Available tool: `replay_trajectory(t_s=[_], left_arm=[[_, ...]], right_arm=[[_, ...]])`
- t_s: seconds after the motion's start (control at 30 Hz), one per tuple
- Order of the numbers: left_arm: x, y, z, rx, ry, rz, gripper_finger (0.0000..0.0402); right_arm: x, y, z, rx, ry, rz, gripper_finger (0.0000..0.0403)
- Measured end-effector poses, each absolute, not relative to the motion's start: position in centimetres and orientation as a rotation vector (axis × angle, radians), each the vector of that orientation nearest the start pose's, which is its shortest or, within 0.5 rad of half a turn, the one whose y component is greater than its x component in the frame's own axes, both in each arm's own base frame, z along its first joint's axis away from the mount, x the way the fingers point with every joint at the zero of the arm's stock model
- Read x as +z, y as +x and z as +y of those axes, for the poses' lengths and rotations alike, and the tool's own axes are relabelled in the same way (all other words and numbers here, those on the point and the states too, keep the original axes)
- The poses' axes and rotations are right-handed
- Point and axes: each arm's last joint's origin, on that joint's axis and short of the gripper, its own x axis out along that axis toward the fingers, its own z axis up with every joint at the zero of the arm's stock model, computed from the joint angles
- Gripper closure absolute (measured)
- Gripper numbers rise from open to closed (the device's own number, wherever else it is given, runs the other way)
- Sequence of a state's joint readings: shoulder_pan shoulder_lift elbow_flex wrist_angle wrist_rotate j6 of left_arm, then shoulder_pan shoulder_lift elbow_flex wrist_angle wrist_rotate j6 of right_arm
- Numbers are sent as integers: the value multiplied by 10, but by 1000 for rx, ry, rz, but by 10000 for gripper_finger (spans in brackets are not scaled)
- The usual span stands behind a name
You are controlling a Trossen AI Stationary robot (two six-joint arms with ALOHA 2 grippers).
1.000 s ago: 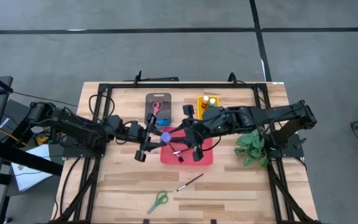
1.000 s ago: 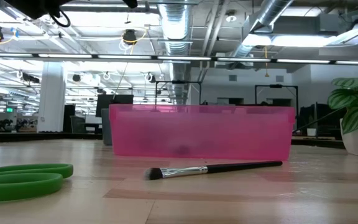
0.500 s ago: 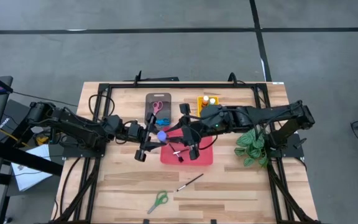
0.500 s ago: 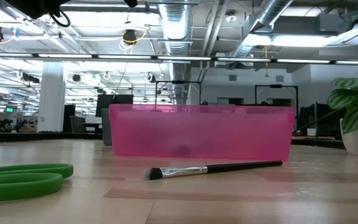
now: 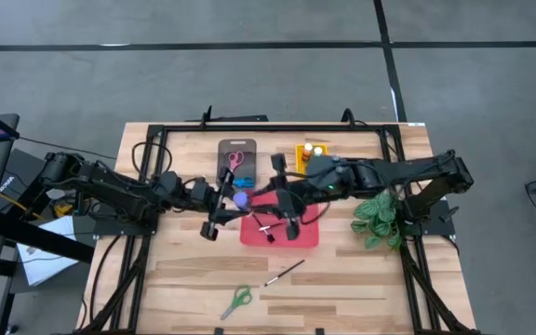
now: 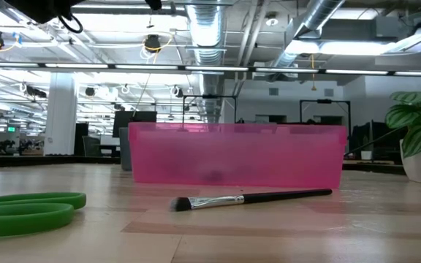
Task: Pick & Place Paint Supplies
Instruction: Put the violet paint bottle into the yellow bin
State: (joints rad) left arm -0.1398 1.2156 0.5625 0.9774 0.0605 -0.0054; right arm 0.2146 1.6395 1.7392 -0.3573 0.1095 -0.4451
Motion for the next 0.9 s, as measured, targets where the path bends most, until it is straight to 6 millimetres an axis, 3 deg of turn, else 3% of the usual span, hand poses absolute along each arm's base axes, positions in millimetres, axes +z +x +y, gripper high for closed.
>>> replay_trajectory(t_s=[0.2,0.43,0.6,0.9], left_arm=[[299,237,-39,-242,-135,-544,276],[308,222,-46,-287,-325,-807,279],[312,241,-52,-196,-417,-806,278],[331,273,-72,-255,-485,-837,278]], right_arm=[[430,346,112,202,-599,213,306],[420,333,153,-2,-883,209,306],[401,336,162,-142,-1087,156,305],[380,335,162,-355,-1268,11,289]])
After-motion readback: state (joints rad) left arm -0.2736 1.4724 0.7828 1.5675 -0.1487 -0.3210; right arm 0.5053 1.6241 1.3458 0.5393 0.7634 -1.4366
